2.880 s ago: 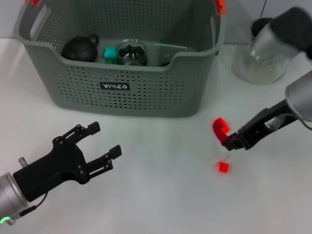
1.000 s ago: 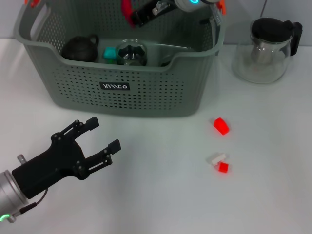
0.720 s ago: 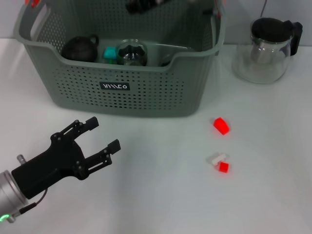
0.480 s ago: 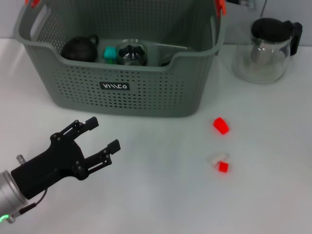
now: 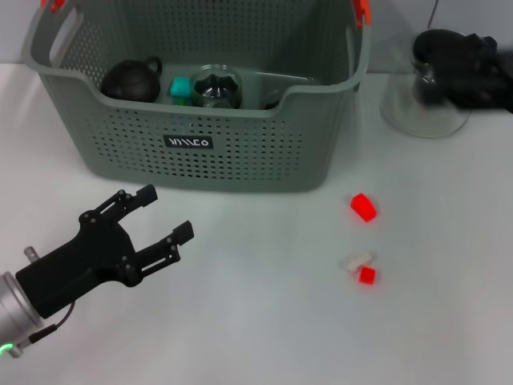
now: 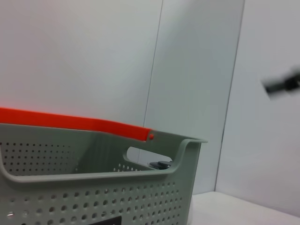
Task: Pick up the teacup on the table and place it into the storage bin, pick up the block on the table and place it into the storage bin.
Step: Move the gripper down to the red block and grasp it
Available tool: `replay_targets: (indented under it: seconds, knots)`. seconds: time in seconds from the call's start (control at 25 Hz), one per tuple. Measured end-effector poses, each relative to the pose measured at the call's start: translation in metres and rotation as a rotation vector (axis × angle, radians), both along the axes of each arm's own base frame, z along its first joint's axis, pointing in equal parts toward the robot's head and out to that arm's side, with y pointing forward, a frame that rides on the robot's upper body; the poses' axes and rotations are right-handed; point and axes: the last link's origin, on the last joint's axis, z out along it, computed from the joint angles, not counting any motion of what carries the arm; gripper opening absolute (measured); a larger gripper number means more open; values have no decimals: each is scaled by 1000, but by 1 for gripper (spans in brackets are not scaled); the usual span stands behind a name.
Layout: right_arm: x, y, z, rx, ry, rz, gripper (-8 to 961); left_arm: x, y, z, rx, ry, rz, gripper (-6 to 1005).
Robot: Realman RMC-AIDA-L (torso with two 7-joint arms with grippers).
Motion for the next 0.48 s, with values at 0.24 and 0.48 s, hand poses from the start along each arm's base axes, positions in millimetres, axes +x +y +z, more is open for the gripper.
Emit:
replay_targets:
  seconds: [0.24, 0.48]
  knots:
    - [35, -7, 14, -60, -314, -293, 573, 3, 4, 0, -1, 0, -11, 843]
    - [27, 15, -21, -81, -511, -398, 574, 4, 3, -1, -2, -5, -12, 843]
